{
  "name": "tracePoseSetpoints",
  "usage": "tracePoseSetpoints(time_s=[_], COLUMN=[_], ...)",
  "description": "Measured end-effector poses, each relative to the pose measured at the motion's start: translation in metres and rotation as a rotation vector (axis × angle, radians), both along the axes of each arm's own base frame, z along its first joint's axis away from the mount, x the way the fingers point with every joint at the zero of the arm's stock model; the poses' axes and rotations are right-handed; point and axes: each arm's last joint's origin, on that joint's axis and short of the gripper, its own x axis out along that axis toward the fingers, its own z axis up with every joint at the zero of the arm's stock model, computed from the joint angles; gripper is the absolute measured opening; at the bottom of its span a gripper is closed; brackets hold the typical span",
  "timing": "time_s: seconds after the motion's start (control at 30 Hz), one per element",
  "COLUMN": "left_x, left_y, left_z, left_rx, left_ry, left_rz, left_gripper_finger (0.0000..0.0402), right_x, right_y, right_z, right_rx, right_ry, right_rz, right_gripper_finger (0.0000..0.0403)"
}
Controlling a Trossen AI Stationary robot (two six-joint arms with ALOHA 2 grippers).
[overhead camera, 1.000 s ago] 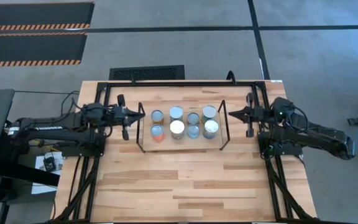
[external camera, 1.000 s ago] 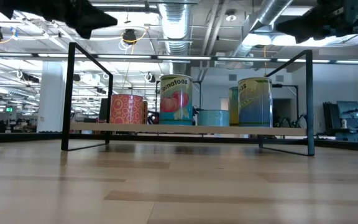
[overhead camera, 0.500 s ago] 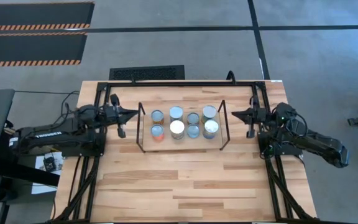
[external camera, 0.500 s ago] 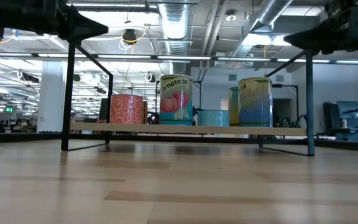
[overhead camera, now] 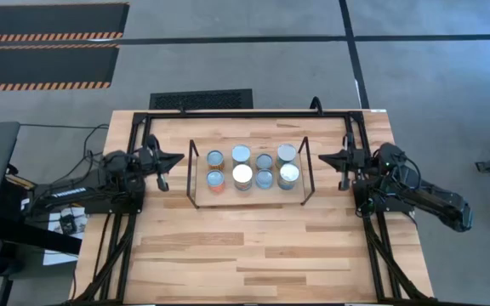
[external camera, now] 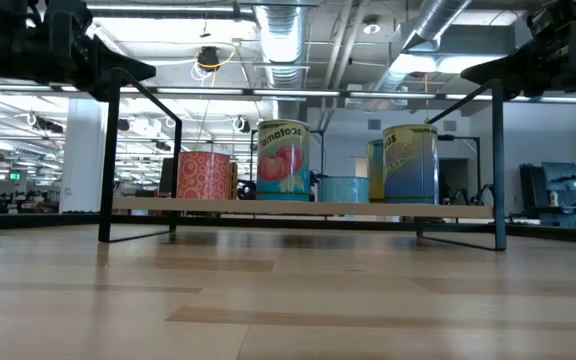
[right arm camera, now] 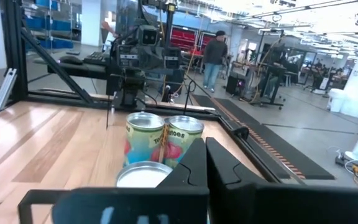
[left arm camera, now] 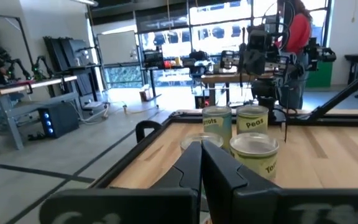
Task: Pick and place cans onto a shelf
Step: Return to Home Position
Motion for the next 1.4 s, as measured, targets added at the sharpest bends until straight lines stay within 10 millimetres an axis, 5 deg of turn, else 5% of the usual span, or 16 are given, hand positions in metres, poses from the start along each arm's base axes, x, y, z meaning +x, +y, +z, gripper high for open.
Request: tracePoseSetpoints(time_s=[0.27, 0.5, 1.4], left_x=[-0.007, -0.007, -0.001], left_y=[-0.002, -0.002, 0.0], left_z=[-0.017, -0.03, -0.043], left_rx=[-0.015, -0.061, -0.167], left_ry=[-0.039, -0.017, 0.103], left_rz=[-0.002, -0.013, -0.006], left_gripper_finger=[0.0, 0.0, 0.0], right_x=[-0.005, 0.004, 0.005], right_y=[0.003, -0.004, -0.007], right_z=[-0.002, -0.037, -0.042], right_rx=[-0.011, 0.067, 0.151], right_ry=[-0.038, -0.033, 0.006], right_rz=[-0.002, -0.049, -0.108], right_gripper_finger=[0.0003, 0.0003, 0.0021])
